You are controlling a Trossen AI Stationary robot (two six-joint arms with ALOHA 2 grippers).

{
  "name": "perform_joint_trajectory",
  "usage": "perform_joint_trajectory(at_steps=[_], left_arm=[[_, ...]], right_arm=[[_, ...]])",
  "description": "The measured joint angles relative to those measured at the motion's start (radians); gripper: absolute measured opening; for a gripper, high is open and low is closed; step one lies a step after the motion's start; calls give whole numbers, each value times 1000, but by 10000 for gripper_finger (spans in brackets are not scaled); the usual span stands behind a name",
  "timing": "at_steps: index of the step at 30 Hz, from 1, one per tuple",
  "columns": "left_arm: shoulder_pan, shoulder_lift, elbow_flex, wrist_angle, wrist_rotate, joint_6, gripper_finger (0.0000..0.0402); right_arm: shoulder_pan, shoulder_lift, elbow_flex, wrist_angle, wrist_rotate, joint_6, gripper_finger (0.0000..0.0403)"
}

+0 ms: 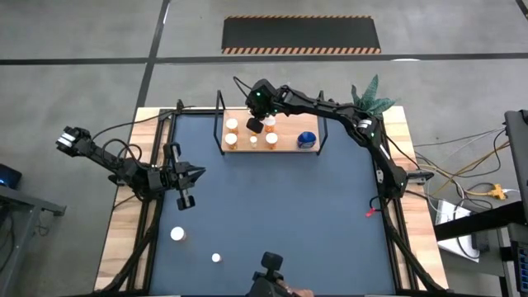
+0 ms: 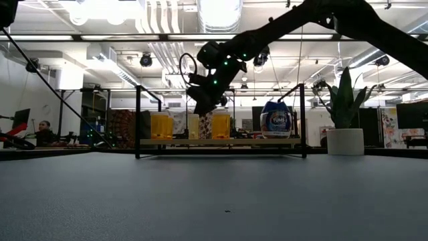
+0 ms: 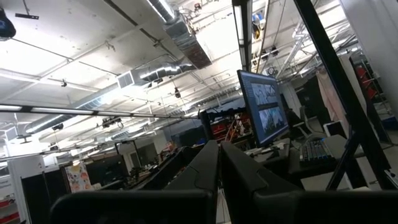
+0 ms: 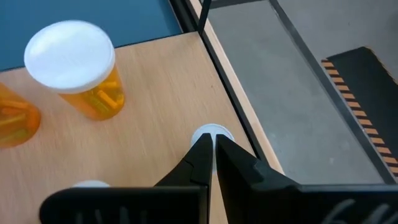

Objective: Pick and place medicine bottles onto shelf by color
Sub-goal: Put the yellow pill bottle on the shelf, then put the orange pill bottle on the shelf

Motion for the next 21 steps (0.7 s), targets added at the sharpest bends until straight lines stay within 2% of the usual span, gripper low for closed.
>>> perform_joint_trajectory(at_steps=[21], left_arm=[[0,-2,0,0,0,0,0]], right_arm=[[6,-1,68,-11,2,-9,13]])
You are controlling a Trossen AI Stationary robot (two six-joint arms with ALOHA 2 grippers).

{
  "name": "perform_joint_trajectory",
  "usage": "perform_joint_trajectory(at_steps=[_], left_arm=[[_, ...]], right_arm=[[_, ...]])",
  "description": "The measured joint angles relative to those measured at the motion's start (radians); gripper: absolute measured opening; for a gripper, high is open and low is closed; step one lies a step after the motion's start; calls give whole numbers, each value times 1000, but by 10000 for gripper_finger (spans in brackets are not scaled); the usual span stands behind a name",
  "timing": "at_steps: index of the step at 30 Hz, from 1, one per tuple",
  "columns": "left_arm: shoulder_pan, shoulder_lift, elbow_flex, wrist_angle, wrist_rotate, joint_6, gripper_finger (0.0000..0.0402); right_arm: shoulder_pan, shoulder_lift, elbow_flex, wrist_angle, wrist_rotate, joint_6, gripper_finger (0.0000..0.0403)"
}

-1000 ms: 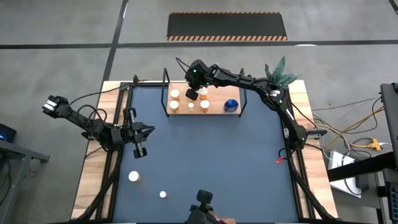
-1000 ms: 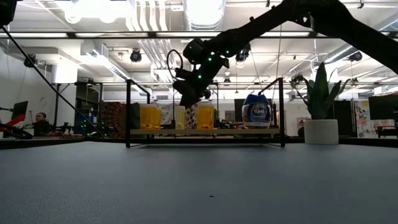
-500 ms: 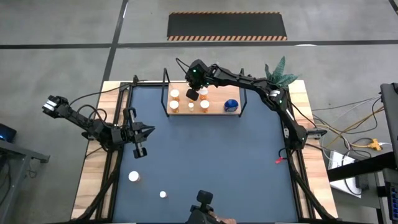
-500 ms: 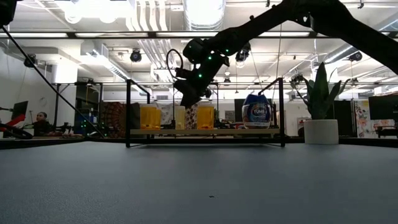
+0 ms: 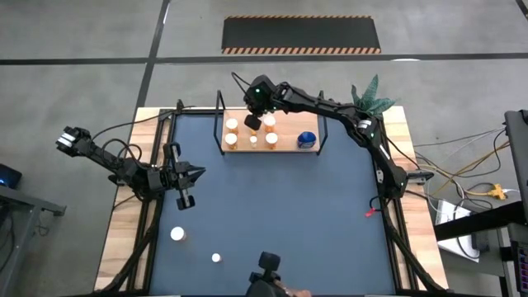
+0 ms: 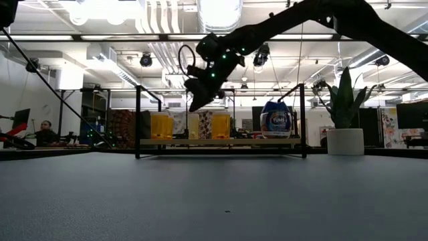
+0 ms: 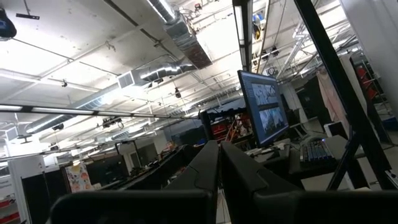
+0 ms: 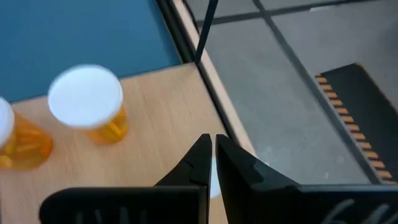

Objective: Pick and place medicine bottles onto shelf by color
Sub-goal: Put the orange pill bottle on the shelf

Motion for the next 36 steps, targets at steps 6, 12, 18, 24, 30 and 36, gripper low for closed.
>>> perform_joint_trajectory(at_steps=[6,12,18,24,30,36], left_arm=[[0,2,0,0,0,0,0],[0,7,0,0,0,0,0],[0,34,0,1,0,-7,0],[0,90,4,28,1,-10,0],[0,182,47,54,2,-92,0],[0,299,77,53,2,-341,0]], right_arm=[[40,-54,27,-29,1,-23,12],[146,-199,-43,-112,1,-51,9],[301,-430,-326,7,65,-64,9],[471,-674,-714,183,157,-36,9],[629,-866,-1029,362,157,-24,9],[750,-1018,-1261,544,157,-14,9]])
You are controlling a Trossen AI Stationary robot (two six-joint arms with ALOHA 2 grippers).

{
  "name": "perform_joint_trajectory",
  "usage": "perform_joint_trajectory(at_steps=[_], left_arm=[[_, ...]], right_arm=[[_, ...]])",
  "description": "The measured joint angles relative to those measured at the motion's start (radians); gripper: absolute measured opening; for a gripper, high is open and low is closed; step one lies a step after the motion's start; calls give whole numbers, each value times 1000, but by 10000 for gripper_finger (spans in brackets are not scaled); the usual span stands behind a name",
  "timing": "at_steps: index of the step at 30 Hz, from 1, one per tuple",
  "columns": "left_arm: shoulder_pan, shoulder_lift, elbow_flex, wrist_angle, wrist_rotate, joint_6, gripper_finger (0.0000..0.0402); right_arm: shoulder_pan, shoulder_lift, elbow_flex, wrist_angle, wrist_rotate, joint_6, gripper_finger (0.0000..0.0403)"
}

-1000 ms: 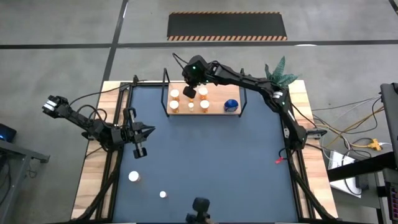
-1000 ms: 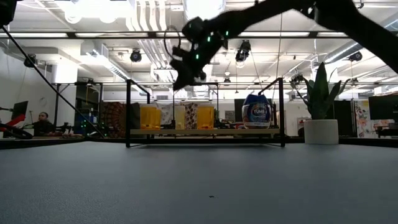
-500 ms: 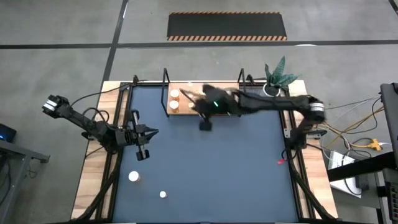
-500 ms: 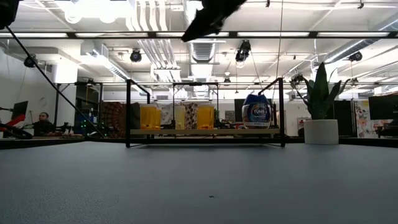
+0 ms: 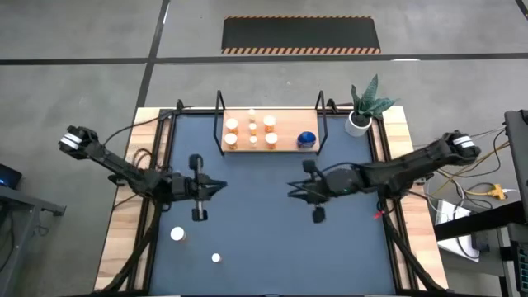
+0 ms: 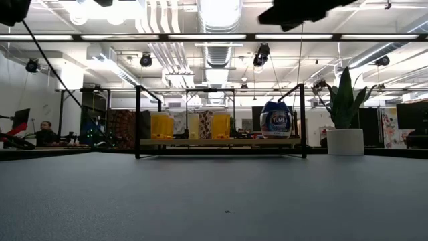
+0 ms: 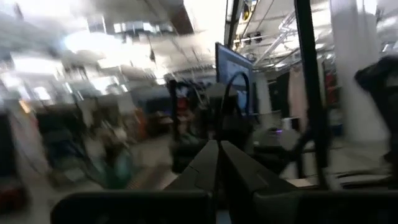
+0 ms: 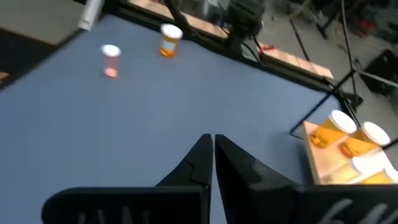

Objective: Pick and place medicine bottles onto shelf by color
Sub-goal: Put the orange pill bottle on the shelf

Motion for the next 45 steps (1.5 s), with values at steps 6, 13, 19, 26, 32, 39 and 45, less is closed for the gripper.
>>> perform_joint_trajectory(at_steps=[6,13,19,26,32,39,45], left_arm=[[-15,120,49,-112,-5,-452,0],[-77,266,314,-830,-113,-1106,0],[-89,438,650,-1630,141,-1648,0],[-109,596,865,-2009,531,-1817,0],[-159,560,816,-2079,586,-2007,6],[-239,451,699,-2097,521,-2218,94],[-265,403,607,-2087,604,-2366,206]], right_arm=[[52,-112,-148,78,2,0,9],[62,-196,-240,99,2,-4,9],[62,-213,-271,131,2,-38,9],[62,-210,-272,131,1,-72,9],[62,-205,-272,123,0,-92,9],[62,-214,-273,81,0,-105,9],[62,-214,-273,54,0,-97,9]])
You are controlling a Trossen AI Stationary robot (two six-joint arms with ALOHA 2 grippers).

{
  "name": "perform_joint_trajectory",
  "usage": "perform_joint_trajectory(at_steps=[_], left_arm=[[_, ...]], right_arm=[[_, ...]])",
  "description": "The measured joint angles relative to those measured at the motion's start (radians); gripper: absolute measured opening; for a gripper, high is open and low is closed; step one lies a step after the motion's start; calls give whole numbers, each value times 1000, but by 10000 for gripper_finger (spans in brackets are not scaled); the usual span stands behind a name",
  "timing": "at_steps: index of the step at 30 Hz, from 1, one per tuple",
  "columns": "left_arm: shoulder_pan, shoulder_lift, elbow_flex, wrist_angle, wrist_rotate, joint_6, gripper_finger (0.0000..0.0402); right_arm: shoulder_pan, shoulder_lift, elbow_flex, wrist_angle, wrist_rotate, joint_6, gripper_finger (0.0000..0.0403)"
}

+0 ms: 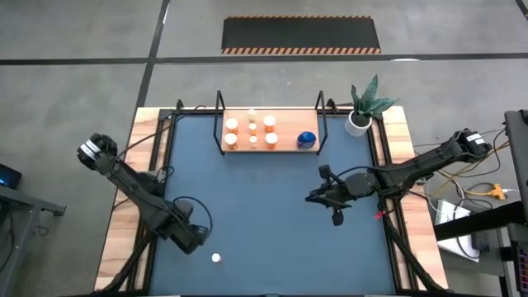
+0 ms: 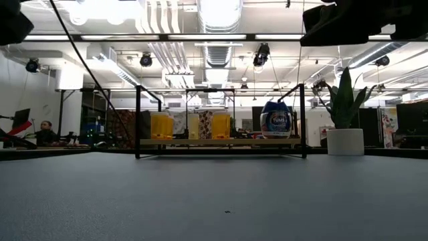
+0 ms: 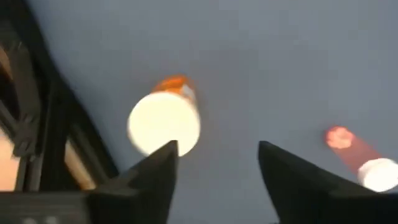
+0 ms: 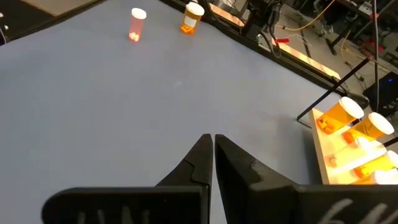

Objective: Pick and place medicine bottles onto shelf by color
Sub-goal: Put the orange pill bottle on the shelf

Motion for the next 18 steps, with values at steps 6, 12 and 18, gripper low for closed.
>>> perform_joint_trajectory(at_steps=[6,12,18], left_arm=[[-3,-21,-44,-7,19,-20,288],[-3,-26,-105,3,20,-22,301],[-3,-26,-130,4,23,-22,301]], right_arm=[[0,0,0,0,0,5,9],[0,0,0,-8,0,11,9],[0,1,0,-14,0,26,9]])
